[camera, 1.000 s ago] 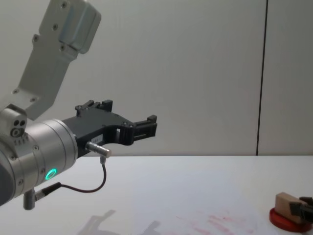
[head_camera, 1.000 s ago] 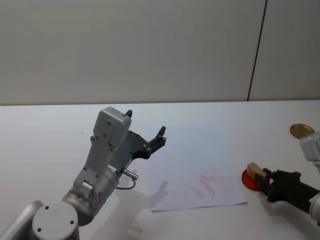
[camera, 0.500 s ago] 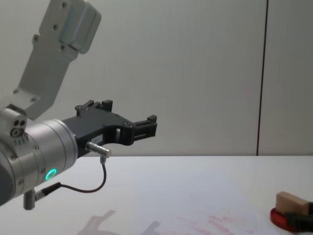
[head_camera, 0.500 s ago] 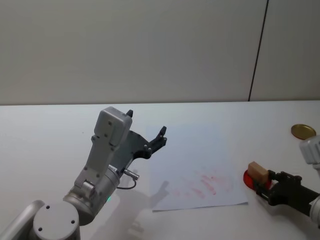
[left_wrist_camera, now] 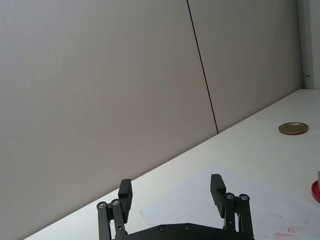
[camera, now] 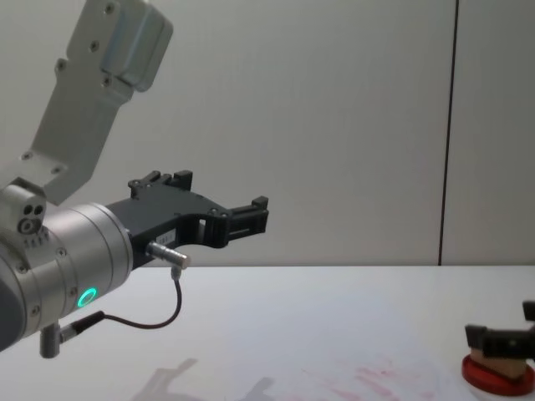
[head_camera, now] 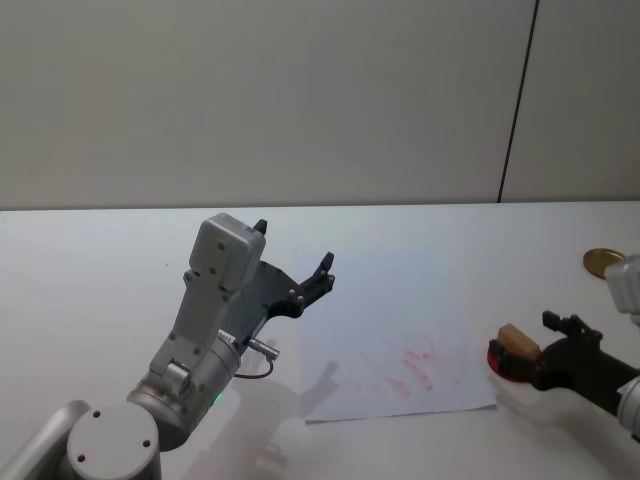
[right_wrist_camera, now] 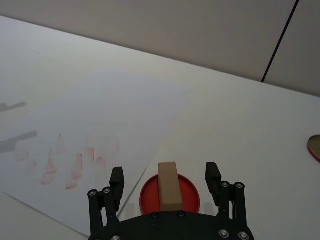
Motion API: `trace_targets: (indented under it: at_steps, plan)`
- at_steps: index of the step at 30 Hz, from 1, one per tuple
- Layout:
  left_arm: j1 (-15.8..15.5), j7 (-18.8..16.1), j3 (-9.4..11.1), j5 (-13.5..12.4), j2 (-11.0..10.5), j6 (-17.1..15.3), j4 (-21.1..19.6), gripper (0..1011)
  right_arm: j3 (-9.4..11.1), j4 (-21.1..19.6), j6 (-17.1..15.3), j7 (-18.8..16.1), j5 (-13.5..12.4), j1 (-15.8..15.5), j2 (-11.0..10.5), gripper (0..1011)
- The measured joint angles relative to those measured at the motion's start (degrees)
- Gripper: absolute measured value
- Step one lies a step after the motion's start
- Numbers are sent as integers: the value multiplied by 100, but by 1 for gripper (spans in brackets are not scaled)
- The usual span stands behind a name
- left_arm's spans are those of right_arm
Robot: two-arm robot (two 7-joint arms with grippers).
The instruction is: Use the one hand to pick up the stamp and affix it onto the A4 paper.
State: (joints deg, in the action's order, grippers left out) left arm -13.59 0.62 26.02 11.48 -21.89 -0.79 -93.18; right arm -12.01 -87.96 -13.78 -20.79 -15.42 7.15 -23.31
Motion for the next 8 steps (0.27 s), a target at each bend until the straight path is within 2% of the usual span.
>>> trace_targets:
  at_steps: [2,8]
  plan:
    - [0,0,0,0,0,0,0,993,4,-46,27,26,-8,-4,-1,1001]
    - [0,0,0,0,0,0,0,993,12,-182,100,97,-28,-15,-2,1001]
